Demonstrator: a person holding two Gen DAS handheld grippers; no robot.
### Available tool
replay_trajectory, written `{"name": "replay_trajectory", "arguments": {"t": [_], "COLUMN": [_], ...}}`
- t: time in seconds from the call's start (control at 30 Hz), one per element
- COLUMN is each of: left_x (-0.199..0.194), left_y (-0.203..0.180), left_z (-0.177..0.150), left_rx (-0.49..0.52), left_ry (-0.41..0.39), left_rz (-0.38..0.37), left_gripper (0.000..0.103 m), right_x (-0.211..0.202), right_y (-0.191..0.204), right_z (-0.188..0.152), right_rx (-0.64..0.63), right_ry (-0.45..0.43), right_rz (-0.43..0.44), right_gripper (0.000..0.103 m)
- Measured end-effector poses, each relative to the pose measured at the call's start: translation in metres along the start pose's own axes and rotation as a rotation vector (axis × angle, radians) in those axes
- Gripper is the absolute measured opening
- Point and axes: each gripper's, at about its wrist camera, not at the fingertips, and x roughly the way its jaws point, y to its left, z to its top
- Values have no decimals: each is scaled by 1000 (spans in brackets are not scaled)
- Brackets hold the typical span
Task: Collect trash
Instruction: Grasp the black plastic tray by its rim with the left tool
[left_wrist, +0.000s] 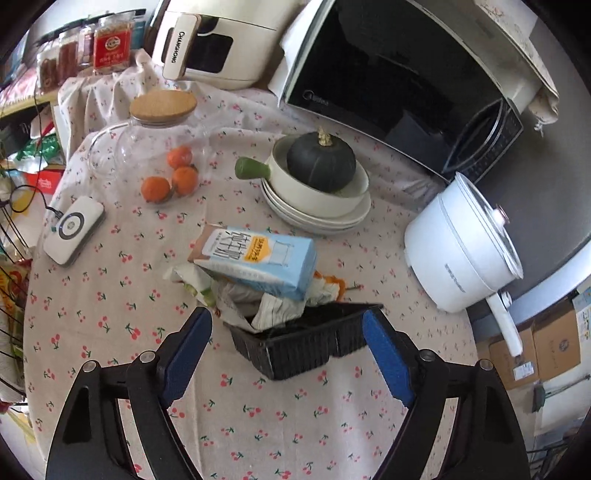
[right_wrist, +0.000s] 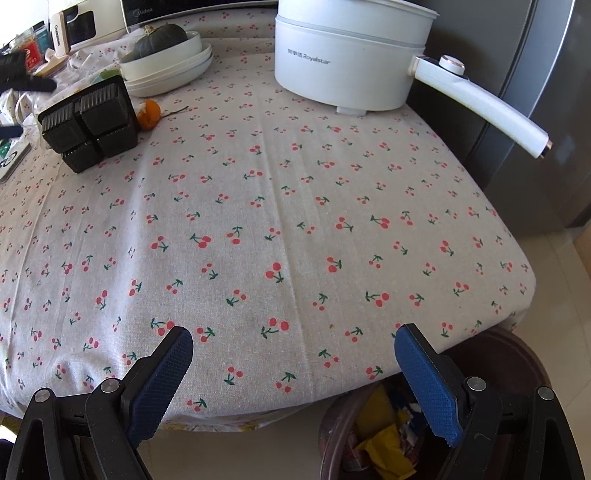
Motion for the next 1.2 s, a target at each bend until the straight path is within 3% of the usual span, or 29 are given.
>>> {"name": "replay_trajectory", "arguments": {"t": [0.07,0.2,0.3,0.47,0.63,1.07,1.2], "left_x": [13,39,49,57,62,74,75], "left_y": [-2,3,13,40,55,11,4], "left_z": [5,-2,-18,-43,-68,-92,-96], "left_rx": [-27,-64,-92,-163,-189,42,119], "left_ry": [19,109,158,207,262,240,216], "left_rz": [54,89,53,-17,-57,8,39], "left_gripper": [86,85,85,67,62,65,60], "right_x": [1,-2,-2,-2,0,2,5], "right_y": [1,1,-2,-5,-7,-9,-9], "right_z": [0,3,4,4,3,0,-1], "right_rx": [-1,1,15,40,77,117,122], "right_ry": [1,-10,-12,-5,6,34,44], "right_rz": [1,4,18,34,58,90,101], "right_gripper": [92,92,92,92,92,92,92]}}
